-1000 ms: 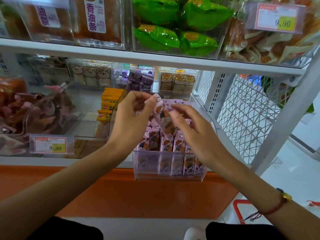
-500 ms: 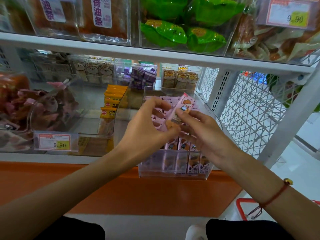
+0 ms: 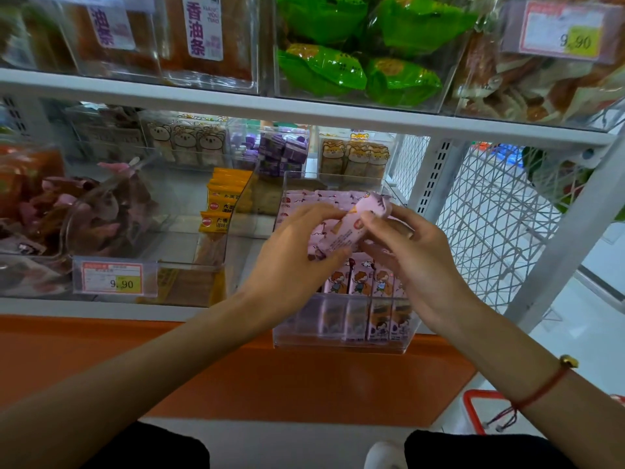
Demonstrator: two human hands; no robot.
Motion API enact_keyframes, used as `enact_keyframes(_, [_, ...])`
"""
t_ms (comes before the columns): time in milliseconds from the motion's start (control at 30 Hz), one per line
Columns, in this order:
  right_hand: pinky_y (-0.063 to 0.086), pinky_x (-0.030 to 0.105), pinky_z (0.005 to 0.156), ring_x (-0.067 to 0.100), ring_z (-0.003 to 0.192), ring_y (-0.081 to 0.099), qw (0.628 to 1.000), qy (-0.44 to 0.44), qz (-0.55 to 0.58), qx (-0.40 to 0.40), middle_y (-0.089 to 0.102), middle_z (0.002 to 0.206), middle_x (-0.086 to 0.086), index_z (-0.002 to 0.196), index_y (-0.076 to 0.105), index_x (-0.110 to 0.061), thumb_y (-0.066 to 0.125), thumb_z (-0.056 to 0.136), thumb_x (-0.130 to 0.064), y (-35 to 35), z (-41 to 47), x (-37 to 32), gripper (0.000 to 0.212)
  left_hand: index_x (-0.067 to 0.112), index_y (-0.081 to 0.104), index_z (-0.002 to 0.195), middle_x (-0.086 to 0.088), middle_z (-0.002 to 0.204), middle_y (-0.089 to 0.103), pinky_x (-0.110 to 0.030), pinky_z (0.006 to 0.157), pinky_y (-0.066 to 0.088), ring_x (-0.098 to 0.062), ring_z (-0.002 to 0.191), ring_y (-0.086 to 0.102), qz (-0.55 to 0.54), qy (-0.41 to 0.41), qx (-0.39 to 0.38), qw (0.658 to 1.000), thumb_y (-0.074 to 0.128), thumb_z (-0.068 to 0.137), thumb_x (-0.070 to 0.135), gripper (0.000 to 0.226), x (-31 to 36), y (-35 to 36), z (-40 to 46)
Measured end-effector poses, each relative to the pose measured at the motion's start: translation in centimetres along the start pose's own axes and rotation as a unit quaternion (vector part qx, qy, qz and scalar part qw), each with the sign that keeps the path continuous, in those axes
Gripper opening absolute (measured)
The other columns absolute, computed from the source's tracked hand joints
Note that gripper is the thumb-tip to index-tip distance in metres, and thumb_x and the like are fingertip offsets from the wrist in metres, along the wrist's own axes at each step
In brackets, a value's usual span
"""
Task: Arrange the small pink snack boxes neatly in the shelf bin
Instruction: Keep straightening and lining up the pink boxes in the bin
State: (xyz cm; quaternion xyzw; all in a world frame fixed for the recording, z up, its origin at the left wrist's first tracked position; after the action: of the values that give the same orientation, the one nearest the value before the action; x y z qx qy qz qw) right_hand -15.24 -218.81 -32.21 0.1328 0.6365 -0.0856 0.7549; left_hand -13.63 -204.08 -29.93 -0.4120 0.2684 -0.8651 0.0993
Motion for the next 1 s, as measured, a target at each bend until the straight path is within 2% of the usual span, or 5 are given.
enact_keyframes(167, [0.057,0.028,0.080,0.011,0.097,0.068,0.996,-0.061,-0.061,-0.019,0.070,0.107,-0.003,0.115,0.061,-0.019,0.076,0.067,-0.033,0.8,-0.5,-1.3,0.052,0.028,0.056,0.122,0.023,0.110,0.059,-0.013,0.082,0.049,0.005,0.099,0.057,-0.065,-0.011,0.008,0.998,0.065,0.087,0.032,0.036,0.1,-0.2,0.2])
enact_keyframes(367, [0.050,0.022,0.069,0.006,0.079,0.068,0.995,-0.009,-0.090,-0.045,0.071,0.090,-0.008,0.110,0.065,-0.022,0.065,0.085,-0.030,0.8,-0.2,-0.4,0.026,0.031,0.069,0.092,-0.004,0.090,0.071,-0.022,0.071,0.059,-0.013,0.080,0.067,-0.232,-0.150,-0.075,0.958,0.053,0.093,0.037,0.017,-2.2,1.7,0.2])
enact_keyframes(567, [0.043,0.044,0.101,0.016,0.097,0.064,0.994,0.040,-0.081,-0.065,0.071,0.097,0.000,0.124,0.057,-0.023,0.061,0.088,-0.036,1.2,0.1,1.0,0.038,0.025,0.071,0.097,0.004,0.086,0.074,-0.013,0.063,0.055,-0.009,0.081,0.069,-0.264,-0.201,-0.091,0.939,0.056,0.092,0.040,0.022,-3.1,2.5,0.1])
enact_keyframes(733, [0.038,0.051,0.106,0.021,0.108,0.062,0.992,0.023,-0.076,-0.103,0.069,0.107,0.000,0.122,0.053,-0.037,0.059,0.091,-0.024,1.7,0.2,0.7,0.034,0.021,0.054,0.126,0.007,0.096,0.073,-0.009,0.067,0.052,0.000,0.084,0.069,-0.242,-0.131,-0.086,0.958,0.060,0.091,0.024,0.035,-1.9,1.4,0.7])
enact_keyframes(1000, [0.050,0.032,0.091,0.016,0.104,0.064,0.983,-0.057,-0.071,-0.161,0.067,0.109,0.002,0.105,0.050,-0.031,0.064,0.082,0.005,2.4,-0.3,-0.8,0.045,0.032,0.049,0.108,0.010,0.112,0.061,-0.013,0.089,0.048,0.002,0.106,0.059,-0.185,-0.009,-0.078,0.980,0.065,0.085,0.008,0.037,0.0,0.4,1.1])
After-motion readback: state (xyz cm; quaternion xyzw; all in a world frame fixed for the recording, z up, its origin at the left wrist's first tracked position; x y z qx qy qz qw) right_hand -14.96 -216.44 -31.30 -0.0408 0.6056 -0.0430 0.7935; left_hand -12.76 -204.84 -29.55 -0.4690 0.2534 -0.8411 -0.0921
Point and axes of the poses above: each hand's wrist, its own z-axis towards the middle knuckle, its own y-axis out of the palm, x = y × z, the point moved 10 cm from there along z, towards the middle knuckle
